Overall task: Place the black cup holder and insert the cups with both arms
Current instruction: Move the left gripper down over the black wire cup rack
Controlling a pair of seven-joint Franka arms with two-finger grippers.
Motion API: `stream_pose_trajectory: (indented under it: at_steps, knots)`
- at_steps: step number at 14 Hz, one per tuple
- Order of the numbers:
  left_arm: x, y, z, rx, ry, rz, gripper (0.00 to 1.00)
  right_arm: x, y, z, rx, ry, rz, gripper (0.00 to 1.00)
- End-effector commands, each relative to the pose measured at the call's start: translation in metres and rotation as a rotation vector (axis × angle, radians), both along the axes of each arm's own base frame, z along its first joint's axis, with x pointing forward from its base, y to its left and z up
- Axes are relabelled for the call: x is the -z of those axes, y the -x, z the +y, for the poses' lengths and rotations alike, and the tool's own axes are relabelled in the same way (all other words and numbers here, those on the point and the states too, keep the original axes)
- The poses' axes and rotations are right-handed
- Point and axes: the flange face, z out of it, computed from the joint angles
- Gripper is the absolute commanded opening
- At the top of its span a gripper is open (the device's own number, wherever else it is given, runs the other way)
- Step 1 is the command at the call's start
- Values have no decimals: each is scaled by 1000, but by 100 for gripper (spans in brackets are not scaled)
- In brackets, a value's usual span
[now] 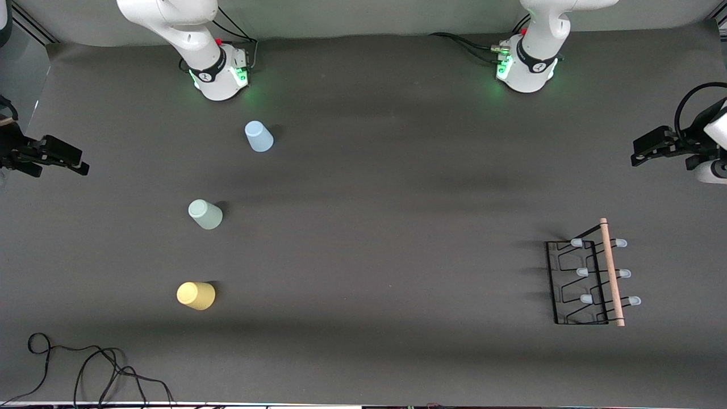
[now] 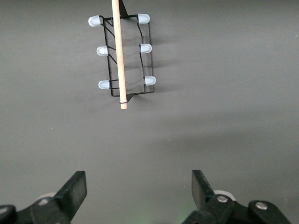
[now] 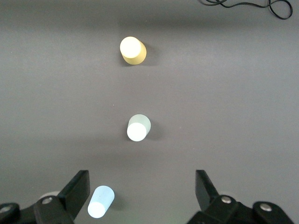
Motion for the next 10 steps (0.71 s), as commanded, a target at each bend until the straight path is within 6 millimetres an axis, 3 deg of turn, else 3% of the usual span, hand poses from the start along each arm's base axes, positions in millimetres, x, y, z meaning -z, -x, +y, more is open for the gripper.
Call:
stream_pose_trajectory:
  at_steps: [1,3,5,10]
  knots:
    - [-4,4,-3,-10,-12,5,100,-7,4,1,-17,-4,-20,100]
    - [-5,1,-1,-9,-11,-9,100,-7,4,1,-17,-4,-18,100]
    - [15,-13,1,1,-13,-9,100,-8,5,0,-15,-4,-20,100]
    - [102,-73,24,-23,-14,-53,100,-8,4,0,-14,-3,-21,100]
